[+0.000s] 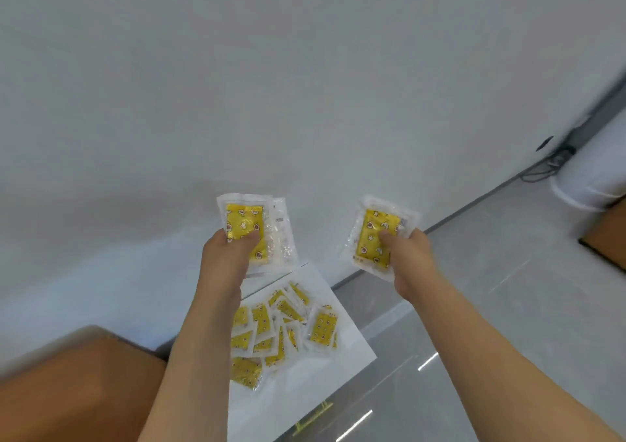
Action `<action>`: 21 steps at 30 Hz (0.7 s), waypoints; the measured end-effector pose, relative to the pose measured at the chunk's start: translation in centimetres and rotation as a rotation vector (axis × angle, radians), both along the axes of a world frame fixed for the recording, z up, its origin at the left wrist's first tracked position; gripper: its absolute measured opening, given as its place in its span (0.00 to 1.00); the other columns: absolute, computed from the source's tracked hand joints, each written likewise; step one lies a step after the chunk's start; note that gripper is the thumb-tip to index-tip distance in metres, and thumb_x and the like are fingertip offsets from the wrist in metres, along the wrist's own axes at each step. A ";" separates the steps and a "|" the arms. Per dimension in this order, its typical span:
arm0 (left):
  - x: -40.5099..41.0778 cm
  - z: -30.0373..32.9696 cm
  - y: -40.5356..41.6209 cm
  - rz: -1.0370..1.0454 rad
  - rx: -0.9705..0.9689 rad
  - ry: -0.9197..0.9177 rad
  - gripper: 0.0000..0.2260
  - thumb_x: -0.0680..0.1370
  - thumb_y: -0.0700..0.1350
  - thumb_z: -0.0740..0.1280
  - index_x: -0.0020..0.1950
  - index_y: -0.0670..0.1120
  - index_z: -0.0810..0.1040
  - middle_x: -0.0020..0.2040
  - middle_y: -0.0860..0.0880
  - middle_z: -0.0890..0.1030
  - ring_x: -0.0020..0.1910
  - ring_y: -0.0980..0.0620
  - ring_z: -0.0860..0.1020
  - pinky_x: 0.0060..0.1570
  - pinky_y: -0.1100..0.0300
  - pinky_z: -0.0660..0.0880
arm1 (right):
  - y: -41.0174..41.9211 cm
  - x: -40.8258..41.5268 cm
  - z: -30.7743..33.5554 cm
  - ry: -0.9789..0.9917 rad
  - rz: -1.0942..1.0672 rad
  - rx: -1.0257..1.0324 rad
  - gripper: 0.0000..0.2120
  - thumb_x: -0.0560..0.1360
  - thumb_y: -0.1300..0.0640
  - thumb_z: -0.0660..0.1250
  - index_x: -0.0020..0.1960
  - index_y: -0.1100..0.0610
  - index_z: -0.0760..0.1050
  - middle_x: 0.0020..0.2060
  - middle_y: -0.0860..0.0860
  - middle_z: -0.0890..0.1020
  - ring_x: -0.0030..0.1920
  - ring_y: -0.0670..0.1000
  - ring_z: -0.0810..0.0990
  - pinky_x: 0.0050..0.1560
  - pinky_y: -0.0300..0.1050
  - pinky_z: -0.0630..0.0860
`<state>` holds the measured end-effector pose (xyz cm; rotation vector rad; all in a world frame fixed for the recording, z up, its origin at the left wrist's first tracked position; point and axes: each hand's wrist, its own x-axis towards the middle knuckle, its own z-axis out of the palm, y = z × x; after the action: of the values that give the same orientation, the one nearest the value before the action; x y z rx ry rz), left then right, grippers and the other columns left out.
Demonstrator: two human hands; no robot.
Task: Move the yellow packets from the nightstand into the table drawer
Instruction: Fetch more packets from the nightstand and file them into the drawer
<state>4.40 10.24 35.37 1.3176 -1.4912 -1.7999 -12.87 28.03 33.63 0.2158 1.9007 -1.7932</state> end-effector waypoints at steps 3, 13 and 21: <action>0.4 7.8 2.9 -0.125 -0.036 0.081 0.07 0.77 0.41 0.69 0.53 0.49 0.81 0.50 0.50 0.86 0.51 0.47 0.83 0.55 0.48 0.78 | 4.5 1.4 8.2 0.026 -0.010 -0.146 0.08 0.77 0.64 0.67 0.53 0.54 0.77 0.47 0.53 0.85 0.46 0.55 0.85 0.49 0.57 0.82; -1.3 19.9 16.6 -0.282 -0.062 0.289 0.07 0.77 0.38 0.68 0.52 0.48 0.81 0.49 0.49 0.86 0.50 0.46 0.83 0.51 0.51 0.78 | 18.4 3.2 20.6 -0.088 -0.036 -0.600 0.16 0.77 0.68 0.65 0.64 0.65 0.74 0.54 0.59 0.84 0.52 0.58 0.85 0.44 0.54 0.83; -2.5 23.9 28.7 -0.237 -0.101 0.352 0.09 0.78 0.38 0.66 0.54 0.49 0.80 0.50 0.49 0.85 0.48 0.47 0.83 0.45 0.54 0.77 | 31.9 1.7 22.5 -0.097 0.032 -0.770 0.15 0.81 0.63 0.60 0.67 0.58 0.73 0.57 0.58 0.83 0.54 0.61 0.84 0.50 0.66 0.79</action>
<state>1.94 38.97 59.23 0.7511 -1.5622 -1.9497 -11.15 59.94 56.16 -0.0066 1.0275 -2.2888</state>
